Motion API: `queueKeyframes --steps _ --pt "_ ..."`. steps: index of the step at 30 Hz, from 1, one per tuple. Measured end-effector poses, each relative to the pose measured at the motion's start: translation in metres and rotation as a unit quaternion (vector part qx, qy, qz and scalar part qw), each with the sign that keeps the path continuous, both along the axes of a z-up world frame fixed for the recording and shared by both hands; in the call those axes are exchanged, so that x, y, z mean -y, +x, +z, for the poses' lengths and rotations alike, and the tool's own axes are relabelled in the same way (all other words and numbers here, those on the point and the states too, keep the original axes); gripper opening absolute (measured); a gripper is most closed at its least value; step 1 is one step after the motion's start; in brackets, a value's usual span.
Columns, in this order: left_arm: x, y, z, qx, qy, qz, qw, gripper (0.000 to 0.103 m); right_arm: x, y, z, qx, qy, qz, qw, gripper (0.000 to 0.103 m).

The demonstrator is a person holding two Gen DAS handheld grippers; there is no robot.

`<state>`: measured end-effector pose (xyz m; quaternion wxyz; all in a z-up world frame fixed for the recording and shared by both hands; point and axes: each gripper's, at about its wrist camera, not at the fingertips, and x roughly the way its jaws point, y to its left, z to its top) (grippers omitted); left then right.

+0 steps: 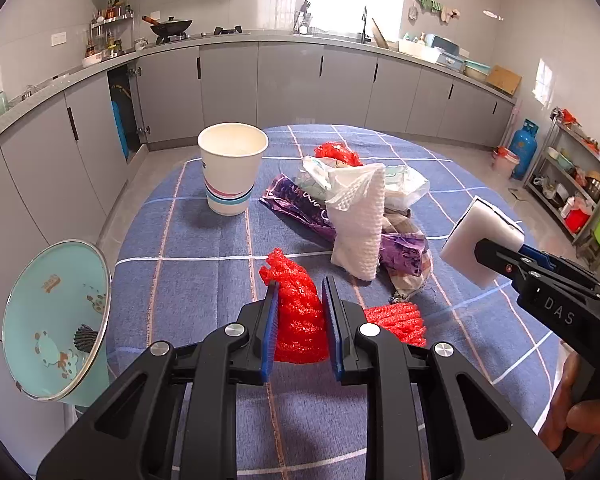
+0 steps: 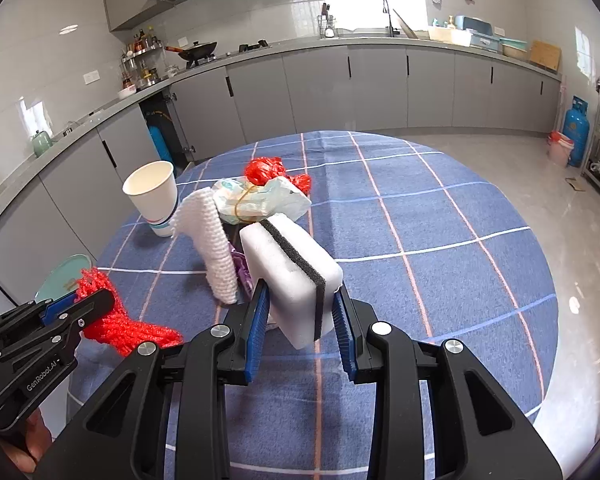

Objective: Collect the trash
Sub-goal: 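Grasp the red foam net sleeve with the left tool while the right tool grasps the white foam block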

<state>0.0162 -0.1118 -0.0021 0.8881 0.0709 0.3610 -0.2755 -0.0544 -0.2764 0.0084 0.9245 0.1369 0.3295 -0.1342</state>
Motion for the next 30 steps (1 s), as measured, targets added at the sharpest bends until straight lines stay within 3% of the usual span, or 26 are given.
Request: queueKeyframes --steps 12,30 --pt "-0.025 -0.011 0.014 0.021 -0.006 0.017 0.9996 0.021 -0.026 -0.002 0.012 0.013 -0.008 0.022 1.000 0.032" --pt "-0.078 -0.007 0.019 0.021 -0.022 0.066 0.9974 0.021 -0.075 0.014 0.015 0.014 -0.010 0.071 0.997 0.032"
